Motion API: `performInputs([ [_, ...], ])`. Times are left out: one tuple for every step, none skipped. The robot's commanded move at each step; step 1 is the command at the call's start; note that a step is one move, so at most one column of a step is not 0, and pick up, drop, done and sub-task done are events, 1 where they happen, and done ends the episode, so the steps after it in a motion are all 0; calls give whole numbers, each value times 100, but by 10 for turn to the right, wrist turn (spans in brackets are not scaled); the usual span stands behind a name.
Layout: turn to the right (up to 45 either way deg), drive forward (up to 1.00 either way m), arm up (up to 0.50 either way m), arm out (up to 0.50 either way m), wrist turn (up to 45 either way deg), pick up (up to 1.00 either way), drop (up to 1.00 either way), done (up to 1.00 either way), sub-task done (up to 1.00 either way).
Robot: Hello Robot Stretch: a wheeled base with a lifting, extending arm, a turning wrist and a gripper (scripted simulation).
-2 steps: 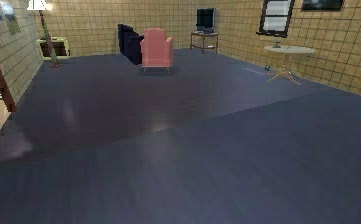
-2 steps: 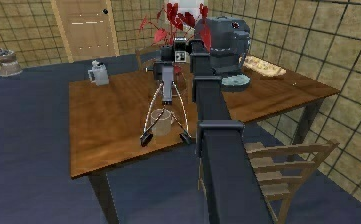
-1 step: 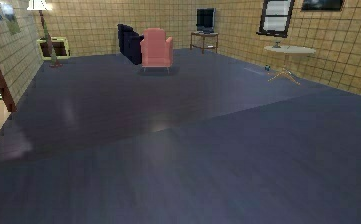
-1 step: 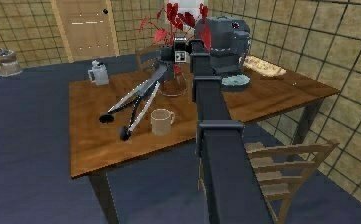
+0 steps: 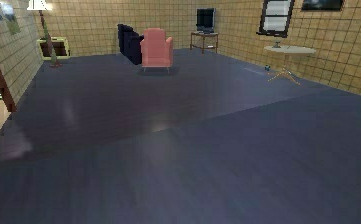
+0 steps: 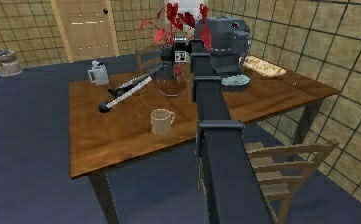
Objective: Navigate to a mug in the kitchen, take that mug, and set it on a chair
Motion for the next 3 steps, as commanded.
performInputs([
  [0,0,0,0,450,0,0,0,0],
  [0,0,0,0,180,0,0,0,0],
  [0,0,-30,0,0,0,0,0,0],
])
